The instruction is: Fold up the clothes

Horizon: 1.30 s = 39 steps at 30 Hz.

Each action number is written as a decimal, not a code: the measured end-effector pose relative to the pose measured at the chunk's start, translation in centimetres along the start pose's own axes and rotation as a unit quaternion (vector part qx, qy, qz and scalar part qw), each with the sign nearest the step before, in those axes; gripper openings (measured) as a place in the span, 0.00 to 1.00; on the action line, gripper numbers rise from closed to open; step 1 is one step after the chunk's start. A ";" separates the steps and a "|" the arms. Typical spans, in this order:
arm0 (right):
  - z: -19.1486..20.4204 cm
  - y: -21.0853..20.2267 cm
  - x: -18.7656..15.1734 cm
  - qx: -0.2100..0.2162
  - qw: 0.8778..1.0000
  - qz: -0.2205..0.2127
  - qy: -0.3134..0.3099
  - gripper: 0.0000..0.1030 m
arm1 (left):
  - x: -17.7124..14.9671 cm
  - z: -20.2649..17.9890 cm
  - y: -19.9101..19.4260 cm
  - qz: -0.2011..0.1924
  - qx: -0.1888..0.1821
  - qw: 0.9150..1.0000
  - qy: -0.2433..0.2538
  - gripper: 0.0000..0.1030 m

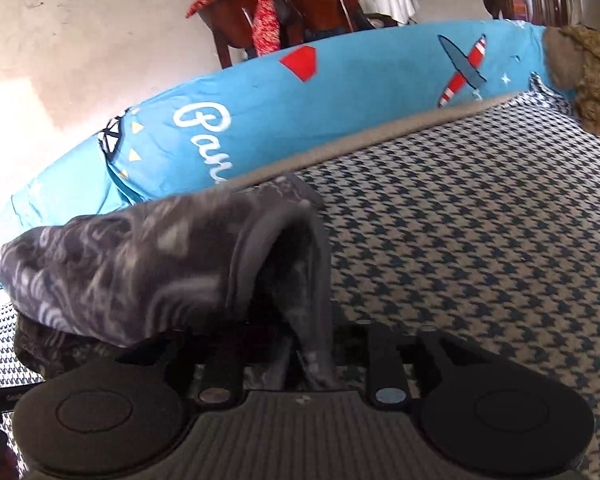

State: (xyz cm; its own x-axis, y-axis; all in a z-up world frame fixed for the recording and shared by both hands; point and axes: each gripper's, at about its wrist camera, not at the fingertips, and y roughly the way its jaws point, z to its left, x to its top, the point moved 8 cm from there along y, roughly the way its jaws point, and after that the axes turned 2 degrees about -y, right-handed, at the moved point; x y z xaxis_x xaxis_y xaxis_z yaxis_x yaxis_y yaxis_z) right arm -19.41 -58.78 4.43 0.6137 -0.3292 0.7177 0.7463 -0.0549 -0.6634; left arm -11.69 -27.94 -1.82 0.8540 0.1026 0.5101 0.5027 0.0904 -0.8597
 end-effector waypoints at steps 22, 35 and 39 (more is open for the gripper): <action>4.1 -6.5 2.2 0.133 0.979 -0.102 -0.113 0.86 | 1.7 0.4 2.2 -0.025 0.044 0.999 -0.012 1.00; 11.8 0.0 -3.2 0.112 0.960 -0.028 -0.255 0.96 | 2.2 1.1 1.5 -0.034 0.041 0.998 -0.023 1.00; 11.2 0.8 -3.2 0.093 0.965 -0.020 -0.243 0.72 | 2.8 1.9 1.1 -0.048 0.054 0.997 -0.035 1.00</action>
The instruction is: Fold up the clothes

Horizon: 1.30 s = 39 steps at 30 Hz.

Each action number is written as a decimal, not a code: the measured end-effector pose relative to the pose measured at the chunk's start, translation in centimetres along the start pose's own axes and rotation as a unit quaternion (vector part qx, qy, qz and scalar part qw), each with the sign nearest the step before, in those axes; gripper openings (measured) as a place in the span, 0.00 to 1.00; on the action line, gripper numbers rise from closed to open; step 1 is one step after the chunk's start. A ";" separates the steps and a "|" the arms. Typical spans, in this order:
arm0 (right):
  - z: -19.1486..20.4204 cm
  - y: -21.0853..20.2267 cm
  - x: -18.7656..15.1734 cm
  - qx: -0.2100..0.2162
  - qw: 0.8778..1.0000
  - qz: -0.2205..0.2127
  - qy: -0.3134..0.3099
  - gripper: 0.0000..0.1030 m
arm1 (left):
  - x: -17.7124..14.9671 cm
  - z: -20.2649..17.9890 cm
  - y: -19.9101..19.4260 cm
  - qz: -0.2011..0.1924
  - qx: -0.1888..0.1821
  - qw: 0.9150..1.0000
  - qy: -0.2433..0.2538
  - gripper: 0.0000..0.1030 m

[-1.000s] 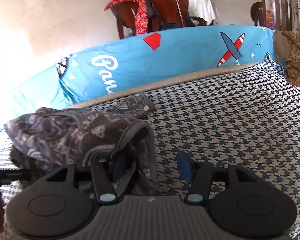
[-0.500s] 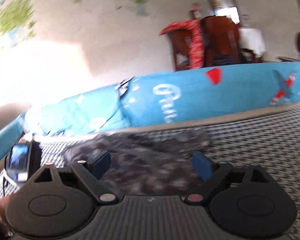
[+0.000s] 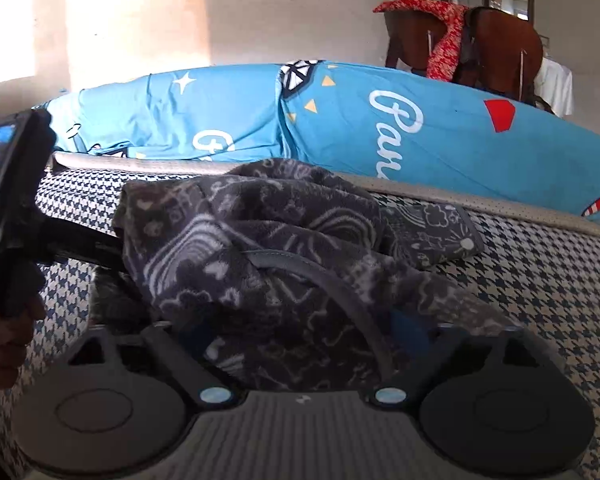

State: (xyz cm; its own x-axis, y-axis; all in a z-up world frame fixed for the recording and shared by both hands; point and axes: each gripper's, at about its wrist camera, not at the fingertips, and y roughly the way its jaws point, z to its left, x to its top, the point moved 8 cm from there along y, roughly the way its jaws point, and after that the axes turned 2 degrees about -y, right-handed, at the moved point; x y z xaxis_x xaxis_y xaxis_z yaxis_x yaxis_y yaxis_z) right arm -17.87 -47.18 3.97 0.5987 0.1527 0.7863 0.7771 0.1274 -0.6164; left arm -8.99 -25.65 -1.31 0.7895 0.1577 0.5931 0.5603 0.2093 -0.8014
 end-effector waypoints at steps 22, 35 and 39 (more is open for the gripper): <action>0.3 -3.2 2.8 0.047 0.995 -0.089 0.017 1.00 | 0.9 1.6 -1.9 -0.011 -0.018 0.999 -0.040 1.00; 3.4 2.5 1.1 0.008 1.000 -0.012 -0.025 0.83 | 1.6 3.1 -3.8 -0.033 -0.045 0.997 -0.060 1.00; 3.3 3.0 0.5 0.005 1.000 0.005 -0.022 0.39 | 2.3 4.1 -4.2 -0.045 -0.032 0.996 -0.070 1.00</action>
State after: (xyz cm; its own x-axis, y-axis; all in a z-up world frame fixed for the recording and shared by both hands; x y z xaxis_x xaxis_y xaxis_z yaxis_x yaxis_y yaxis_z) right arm -15.88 -43.52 2.42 0.5970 0.1978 0.7775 0.7691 0.1345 -0.6248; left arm -10.62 -22.18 3.76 0.6951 0.2746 0.6644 0.6460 0.1668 -0.7449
